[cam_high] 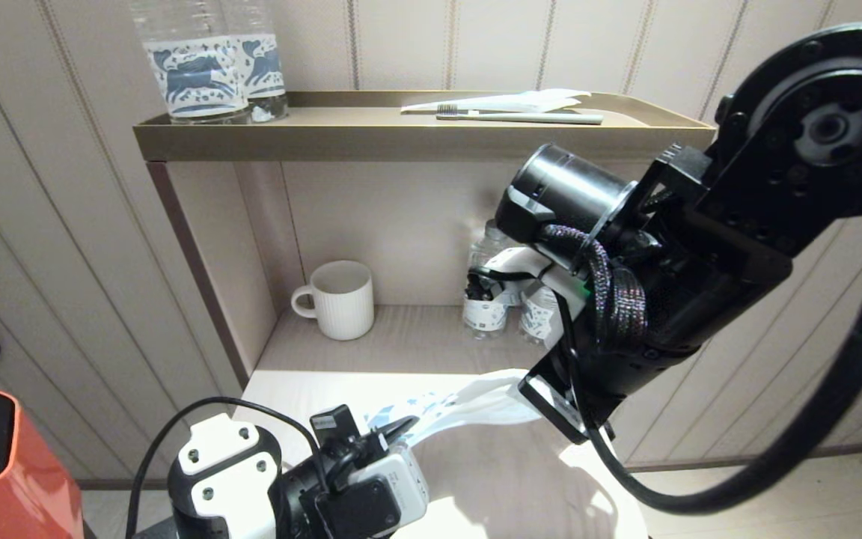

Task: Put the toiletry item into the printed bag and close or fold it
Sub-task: Place the toothpaste in the storage bag

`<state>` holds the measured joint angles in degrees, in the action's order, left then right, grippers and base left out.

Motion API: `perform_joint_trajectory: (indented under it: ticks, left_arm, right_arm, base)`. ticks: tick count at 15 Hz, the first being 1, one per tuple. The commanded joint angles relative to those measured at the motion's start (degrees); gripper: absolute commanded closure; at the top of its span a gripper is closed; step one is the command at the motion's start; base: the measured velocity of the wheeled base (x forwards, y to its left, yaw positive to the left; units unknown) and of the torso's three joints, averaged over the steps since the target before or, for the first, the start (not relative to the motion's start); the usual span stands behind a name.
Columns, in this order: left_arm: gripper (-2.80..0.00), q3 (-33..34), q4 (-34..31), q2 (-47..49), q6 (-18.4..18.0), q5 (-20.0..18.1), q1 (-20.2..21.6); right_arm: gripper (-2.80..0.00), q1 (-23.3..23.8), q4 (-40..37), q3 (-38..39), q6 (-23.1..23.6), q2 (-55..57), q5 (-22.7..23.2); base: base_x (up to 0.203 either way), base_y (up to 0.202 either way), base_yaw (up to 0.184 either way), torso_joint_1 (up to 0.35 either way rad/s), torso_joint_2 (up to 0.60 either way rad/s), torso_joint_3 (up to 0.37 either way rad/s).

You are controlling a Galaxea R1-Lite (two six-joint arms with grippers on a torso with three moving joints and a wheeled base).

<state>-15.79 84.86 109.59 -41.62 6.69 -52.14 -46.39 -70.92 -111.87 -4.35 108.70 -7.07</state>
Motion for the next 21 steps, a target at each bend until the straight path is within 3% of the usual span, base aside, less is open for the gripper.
perform_joint_trajectory:
  ticks: [1, 9, 16, 21]
  left_arm:
    - [0.0, -0.12, 0.48, 0.27, -0.22, 0.07, -0.24]
    - [0.0, -0.29, 0.48, 0.8, -0.48, -0.2, -1.82]
    - [0.0, -0.21, 0.48, 0.8, -0.48, -0.36, -2.44]
    - [0.0, -0.37, 0.48, 0.89, -0.48, -0.36, -2.44]
  right_arm:
    - [0.0, -0.11, -0.53, -0.01, 0.13, 0.81, -0.05]
    - [0.0, -2.92, 0.03, -0.1, 8.41, 3.57, -0.41]
    - [0.0, -2.45, 0.52, -0.16, 19.78, 4.68, -1.0]
    - [0.0, -2.66, 1.84, -0.1, 21.14, 4.76, -3.38]
  base:
    - [0.0, 0.0, 0.0, 0.0, 0.0, 0.0]
    - [0.0, 0.0, 0.0, 0.0, 0.0, 0.0]
    - [0.0, 0.0, 0.0, 0.0, 0.0, 0.0]
    - [0.0, 0.0, 0.0, 0.0, 0.0, 0.0]
